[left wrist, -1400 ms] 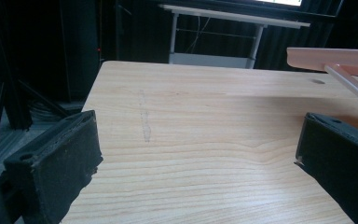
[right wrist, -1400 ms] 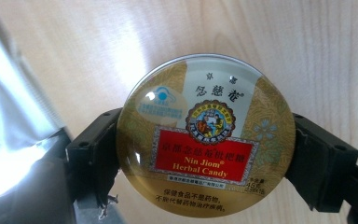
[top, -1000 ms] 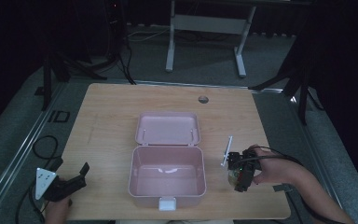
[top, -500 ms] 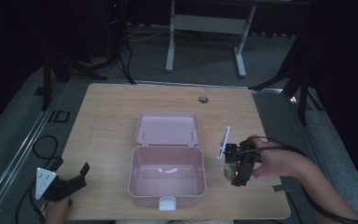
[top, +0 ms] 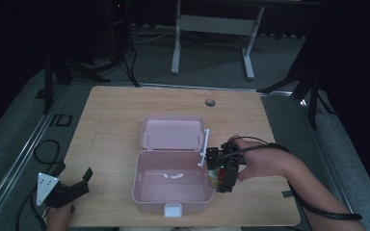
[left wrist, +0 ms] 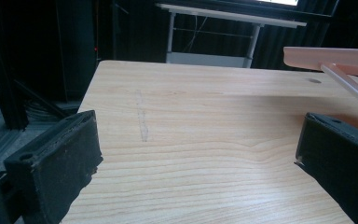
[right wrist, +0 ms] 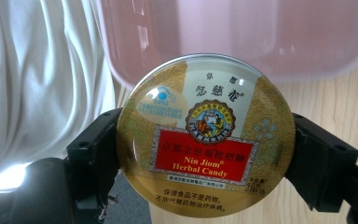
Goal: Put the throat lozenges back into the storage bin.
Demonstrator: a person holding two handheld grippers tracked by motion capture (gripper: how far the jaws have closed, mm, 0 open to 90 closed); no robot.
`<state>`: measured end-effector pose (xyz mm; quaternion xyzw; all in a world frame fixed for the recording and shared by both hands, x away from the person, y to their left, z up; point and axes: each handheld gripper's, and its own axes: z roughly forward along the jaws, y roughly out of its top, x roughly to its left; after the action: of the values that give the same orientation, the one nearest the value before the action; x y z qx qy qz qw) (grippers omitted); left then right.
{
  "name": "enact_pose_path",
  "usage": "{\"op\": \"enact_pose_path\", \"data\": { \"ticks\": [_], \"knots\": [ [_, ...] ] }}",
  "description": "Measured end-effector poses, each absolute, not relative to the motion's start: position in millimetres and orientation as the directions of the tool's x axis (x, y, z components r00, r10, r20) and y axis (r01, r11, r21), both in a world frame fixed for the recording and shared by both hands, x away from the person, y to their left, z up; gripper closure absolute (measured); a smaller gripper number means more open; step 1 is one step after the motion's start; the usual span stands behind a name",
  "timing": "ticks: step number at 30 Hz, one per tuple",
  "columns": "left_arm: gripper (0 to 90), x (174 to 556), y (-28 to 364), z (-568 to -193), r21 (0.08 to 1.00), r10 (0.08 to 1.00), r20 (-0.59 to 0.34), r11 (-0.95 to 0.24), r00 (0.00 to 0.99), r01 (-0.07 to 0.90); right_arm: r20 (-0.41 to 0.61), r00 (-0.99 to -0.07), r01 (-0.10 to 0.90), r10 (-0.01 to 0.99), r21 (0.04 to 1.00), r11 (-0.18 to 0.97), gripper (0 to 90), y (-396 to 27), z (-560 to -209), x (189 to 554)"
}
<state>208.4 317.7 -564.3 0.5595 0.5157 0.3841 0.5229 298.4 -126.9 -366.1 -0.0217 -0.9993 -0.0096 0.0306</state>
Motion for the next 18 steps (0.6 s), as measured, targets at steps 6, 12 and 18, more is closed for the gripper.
{"op": "enact_pose_path", "data": {
  "ticks": [6, 12, 18],
  "knots": [
    [0.3, 208, 318, -564, 0.981, 0.978, -0.111, 0.080, 0.174, 0.175, 0.053, -0.999, 0.006, 0.005, 0.027, 1.000, 20.1, -104, -368, 301],
    [0.3, 209, 318, -564, 0.981, 0.978, -0.111, 0.080, 0.177, 0.176, 0.064, -0.998, -0.007, -0.010, 0.040, 0.999, 20.1, -89, -374, 307],
    [0.3, 208, 318, -564, 0.981, 0.977, -0.115, 0.083, 0.180, 0.176, 0.077, -0.997, -0.017, -0.019, 0.026, 1.000, 20.1, -77, -391, 312]
  ]
}}
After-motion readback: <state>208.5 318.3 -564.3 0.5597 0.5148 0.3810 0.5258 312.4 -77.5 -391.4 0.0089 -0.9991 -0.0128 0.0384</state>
